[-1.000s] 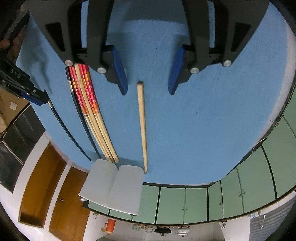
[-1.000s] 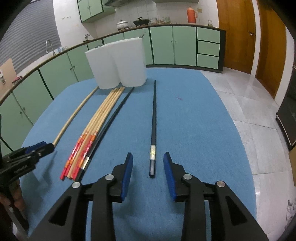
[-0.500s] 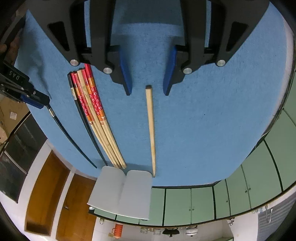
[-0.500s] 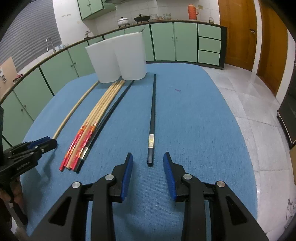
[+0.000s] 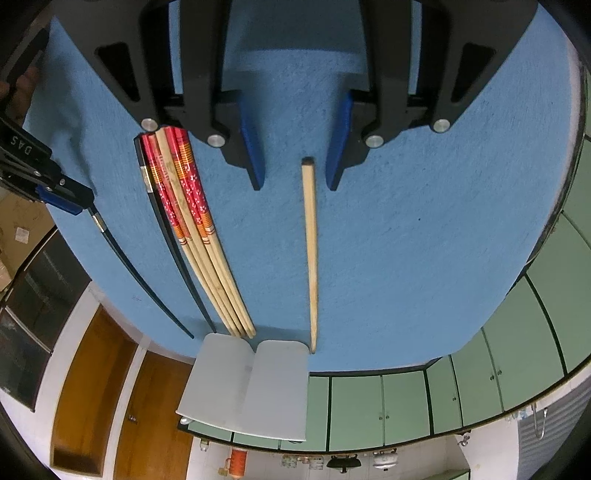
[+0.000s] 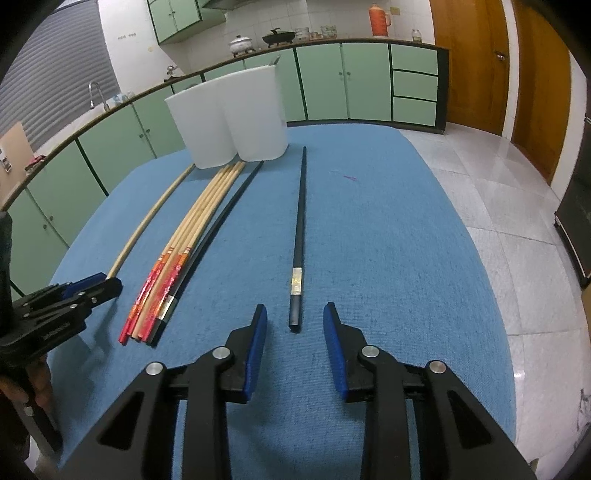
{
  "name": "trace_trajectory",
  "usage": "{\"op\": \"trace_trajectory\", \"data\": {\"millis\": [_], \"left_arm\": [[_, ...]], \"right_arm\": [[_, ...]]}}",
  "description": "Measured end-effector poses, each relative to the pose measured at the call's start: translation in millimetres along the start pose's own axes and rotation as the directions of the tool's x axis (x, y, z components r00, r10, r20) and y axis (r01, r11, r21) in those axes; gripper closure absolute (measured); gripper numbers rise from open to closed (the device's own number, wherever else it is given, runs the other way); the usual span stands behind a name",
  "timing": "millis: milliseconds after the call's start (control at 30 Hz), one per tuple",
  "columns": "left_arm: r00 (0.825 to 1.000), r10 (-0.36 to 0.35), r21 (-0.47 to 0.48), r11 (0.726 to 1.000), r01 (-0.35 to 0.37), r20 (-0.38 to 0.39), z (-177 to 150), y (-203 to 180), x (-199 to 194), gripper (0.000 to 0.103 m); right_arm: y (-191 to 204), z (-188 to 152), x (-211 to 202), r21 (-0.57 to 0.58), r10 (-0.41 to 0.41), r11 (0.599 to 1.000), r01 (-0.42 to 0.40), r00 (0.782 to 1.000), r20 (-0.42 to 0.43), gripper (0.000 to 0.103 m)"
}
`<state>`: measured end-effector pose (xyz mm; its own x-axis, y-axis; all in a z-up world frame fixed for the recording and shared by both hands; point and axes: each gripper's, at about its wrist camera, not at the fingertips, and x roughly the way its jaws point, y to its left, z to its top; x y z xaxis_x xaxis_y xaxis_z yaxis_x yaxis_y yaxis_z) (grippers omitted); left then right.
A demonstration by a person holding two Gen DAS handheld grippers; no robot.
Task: Organize utensils
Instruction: 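Lift both chopsticks and insert them upright into the white holder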
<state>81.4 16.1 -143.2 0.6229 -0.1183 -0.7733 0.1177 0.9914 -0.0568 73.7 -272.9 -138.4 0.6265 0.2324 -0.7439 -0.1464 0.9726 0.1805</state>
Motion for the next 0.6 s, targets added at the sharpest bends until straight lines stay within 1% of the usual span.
{"op": "trace_trajectory", "data": {"millis": [67,100,133,200,367,433,467,600], "left_arm": [[1.000,0.006,0.007,1.000,-0.006,0.000,0,-2,1,0.070],[1.000,0.009,0.008,1.000,-0.009,-0.001,0,-2,1,0.070],[1.000,0.010,0.007,1.000,-0.010,-0.001,0,-3,1,0.072],[1.000,0.017,0.009,1.000,-0.017,-0.001,1,-4,2,0.077],[0.999,0.045,0.031,0.998,-0.045,-0.002,1,-10,3,0.093],[0.999,0.048,0.029,0.998,-0.048,-0.004,1,-12,4,0.095],[0.999,0.051,0.027,0.998,-0.050,-0.004,1,-12,4,0.095],[0.998,0.057,0.014,0.998,-0.057,-0.004,1,-12,3,0.096]], "right_arm": [[1,-1,-1,-0.003,-0.001,1.000,0.001,1.000,-0.001,0.074],[1,-1,0,-0.005,-0.004,1.000,0.004,1.000,-0.003,0.076],[2,-1,1,-0.008,-0.012,1.000,0.012,1.000,-0.007,0.078],[4,0,2,-0.016,-0.022,1.000,0.022,1.000,-0.010,0.078],[11,0,5,-0.048,-0.050,0.998,0.049,0.999,-0.017,0.090],[14,0,6,-0.063,-0.064,0.996,0.062,0.998,-0.018,0.093],[15,1,6,-0.068,-0.068,0.995,0.067,0.997,-0.019,0.096],[13,2,7,-0.058,-0.056,0.997,0.055,0.998,-0.019,0.096]]}}
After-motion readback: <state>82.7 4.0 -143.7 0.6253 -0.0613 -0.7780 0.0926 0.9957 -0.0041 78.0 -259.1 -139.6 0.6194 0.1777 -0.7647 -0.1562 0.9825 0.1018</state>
